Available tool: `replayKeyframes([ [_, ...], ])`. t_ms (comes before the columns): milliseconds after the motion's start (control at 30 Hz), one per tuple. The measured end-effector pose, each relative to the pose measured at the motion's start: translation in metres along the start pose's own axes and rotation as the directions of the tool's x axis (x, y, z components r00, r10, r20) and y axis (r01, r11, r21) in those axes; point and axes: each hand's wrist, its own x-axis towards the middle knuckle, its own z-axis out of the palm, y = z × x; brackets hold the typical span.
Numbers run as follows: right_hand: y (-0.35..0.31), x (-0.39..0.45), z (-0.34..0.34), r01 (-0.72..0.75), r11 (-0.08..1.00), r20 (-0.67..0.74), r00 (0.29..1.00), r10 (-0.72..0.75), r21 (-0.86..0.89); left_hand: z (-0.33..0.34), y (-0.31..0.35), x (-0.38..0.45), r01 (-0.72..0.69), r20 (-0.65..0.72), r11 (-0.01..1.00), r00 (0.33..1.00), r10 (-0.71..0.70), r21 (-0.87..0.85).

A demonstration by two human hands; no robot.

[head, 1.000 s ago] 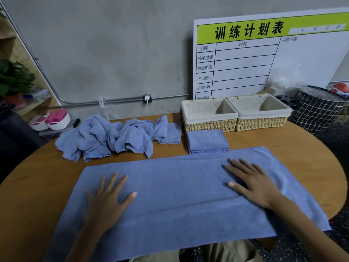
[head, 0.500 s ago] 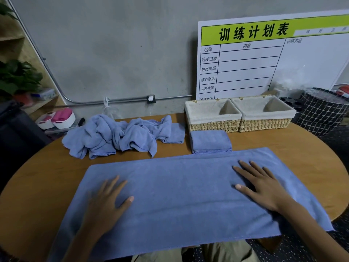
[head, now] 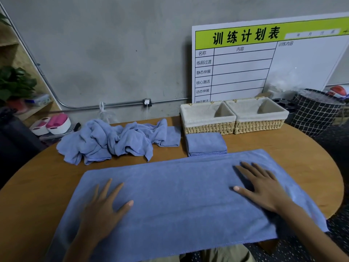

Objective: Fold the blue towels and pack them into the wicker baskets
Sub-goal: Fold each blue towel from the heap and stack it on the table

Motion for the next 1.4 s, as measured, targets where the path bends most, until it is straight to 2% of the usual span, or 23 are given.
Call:
replayKeyframes([
  [100,-0.051,0.026,0.004,0.112,0.992,-0.044,0.993,-0.11,0.052,0.002,0.049,0.02,-0.131,-0.069,0.991,0.989,0.129,-0.024],
  [200,-0.089,0.046,0.019,0.174,0.98,0.002,0.985,-0.175,0.099,0.013,0.085,0.032,-0.169,0.053,0.985,0.985,0.166,0.046],
  [267,-0.08,0.045,0.023,0.143,0.986,0.017,0.989,-0.145,0.091,0.019,0.082,0.029,-0.176,0.081,0.981,0.982,0.169,0.08],
  [400,-0.032,0.022,0.021,0.032,0.998,-0.04,0.999,-0.03,0.06,0.02,0.063,0.017,-0.212,-0.011,0.975,0.977,0.213,0.069],
  [533,-0.012,0.024,0.011,-0.017,1.0,-0.035,0.999,0.018,0.026,0.017,0.071,0.023,-0.188,0.062,0.977,0.981,0.183,0.095],
  [567,-0.01,0.03,0.009,-0.017,1.0,-0.076,0.997,0.018,0.021,0.015,0.073,0.026,-0.192,0.03,0.978,0.981,0.19,0.087],
  [667,-0.002,0.054,0.003,0.002,0.996,-0.276,0.961,0.022,0.089,0.007,0.075,0.049,-0.224,-0.223,0.974,0.952,0.21,-0.041],
  [733,0.002,0.071,-0.003,-0.011,0.992,-0.341,0.938,0.054,0.127,0.005,0.074,0.071,-0.256,-0.28,0.961,0.934,0.22,-0.1],
  [833,0.008,0.095,-0.008,-0.077,0.992,-0.253,0.962,0.099,0.096,0.005,0.071,0.101,-0.254,-0.203,0.965,0.95,0.236,-0.067],
  [933,0.014,0.112,-0.013,-0.074,0.996,-0.134,0.988,0.079,0.044,0.007,0.069,0.12,-0.241,-0.177,0.97,0.956,0.236,-0.01],
  [1100,0.023,0.133,-0.026,-0.017,0.998,0.033,0.999,0.015,0.063,-0.009,0.074,0.14,-0.294,-0.025,0.95,0.956,0.293,-0.102],
  [1200,0.028,0.138,-0.031,0.038,0.989,0.042,0.998,-0.045,0.144,-0.014,0.071,0.143,-0.326,0.034,0.939,0.943,0.331,-0.113],
  [1400,0.025,0.137,-0.028,0.131,0.984,0.075,0.987,-0.14,0.118,-0.013,0.071,0.139,-0.356,0.066,0.926,0.928,0.366,-0.127],
])
